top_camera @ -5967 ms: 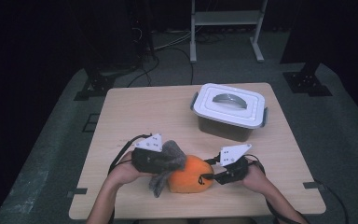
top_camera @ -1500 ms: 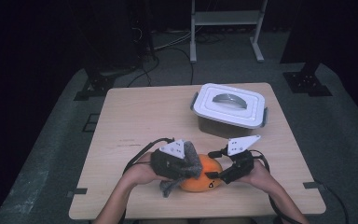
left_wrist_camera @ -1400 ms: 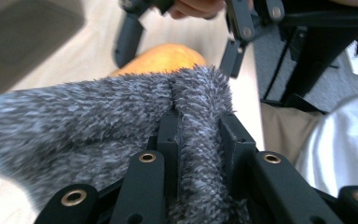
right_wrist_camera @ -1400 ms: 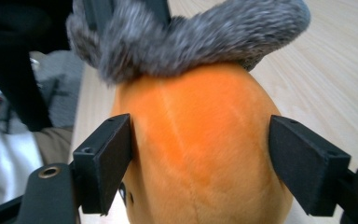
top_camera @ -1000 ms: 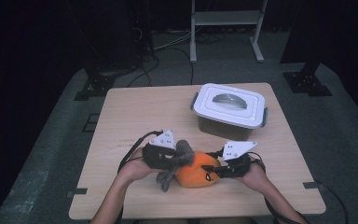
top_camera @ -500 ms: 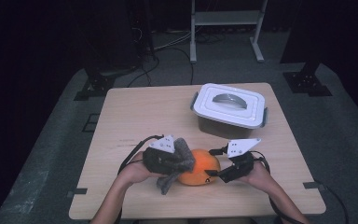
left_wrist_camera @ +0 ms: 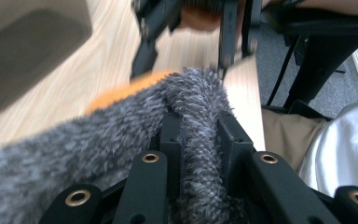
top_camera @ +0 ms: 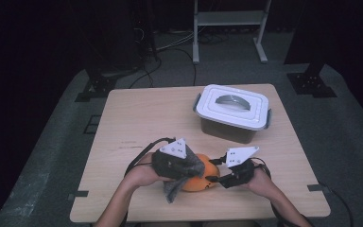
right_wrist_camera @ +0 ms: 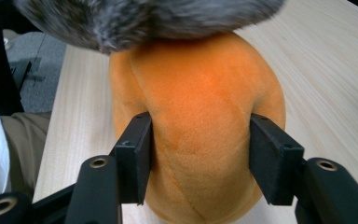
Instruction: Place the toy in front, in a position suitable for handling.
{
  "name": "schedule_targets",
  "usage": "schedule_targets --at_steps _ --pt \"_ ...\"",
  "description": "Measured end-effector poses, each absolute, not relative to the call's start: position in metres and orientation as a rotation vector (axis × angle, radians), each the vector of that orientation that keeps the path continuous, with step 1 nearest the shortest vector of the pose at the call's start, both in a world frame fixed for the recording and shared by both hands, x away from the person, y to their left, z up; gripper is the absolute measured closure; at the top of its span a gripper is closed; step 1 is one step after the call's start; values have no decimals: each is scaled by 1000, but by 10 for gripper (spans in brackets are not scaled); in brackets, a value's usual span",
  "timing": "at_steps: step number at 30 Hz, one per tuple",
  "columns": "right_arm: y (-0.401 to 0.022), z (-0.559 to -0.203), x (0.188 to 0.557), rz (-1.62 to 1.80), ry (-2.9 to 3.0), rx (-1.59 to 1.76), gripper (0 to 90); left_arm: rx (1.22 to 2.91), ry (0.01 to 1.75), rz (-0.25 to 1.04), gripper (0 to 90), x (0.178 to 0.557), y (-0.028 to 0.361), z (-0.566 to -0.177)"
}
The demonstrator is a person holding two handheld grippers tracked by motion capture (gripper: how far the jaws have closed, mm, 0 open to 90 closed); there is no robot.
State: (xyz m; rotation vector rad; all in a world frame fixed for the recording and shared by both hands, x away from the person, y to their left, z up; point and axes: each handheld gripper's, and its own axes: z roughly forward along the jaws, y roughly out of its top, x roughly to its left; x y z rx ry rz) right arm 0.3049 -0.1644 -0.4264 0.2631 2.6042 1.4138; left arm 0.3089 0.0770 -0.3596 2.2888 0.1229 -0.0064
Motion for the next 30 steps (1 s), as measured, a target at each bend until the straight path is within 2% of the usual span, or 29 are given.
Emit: schedule_targets --at_steps 7,23,30 --pt "-164 -429 304 1383 2611 240 540 2280 131 -32 746 312 77 -366" --pt "-167 -430 307 1394 2614 244 547 2223 309 -23 741 313 143 -382" --pt "-166 -429 305 1386 2603 235 543 2204 321 -35 742 313 148 -384"
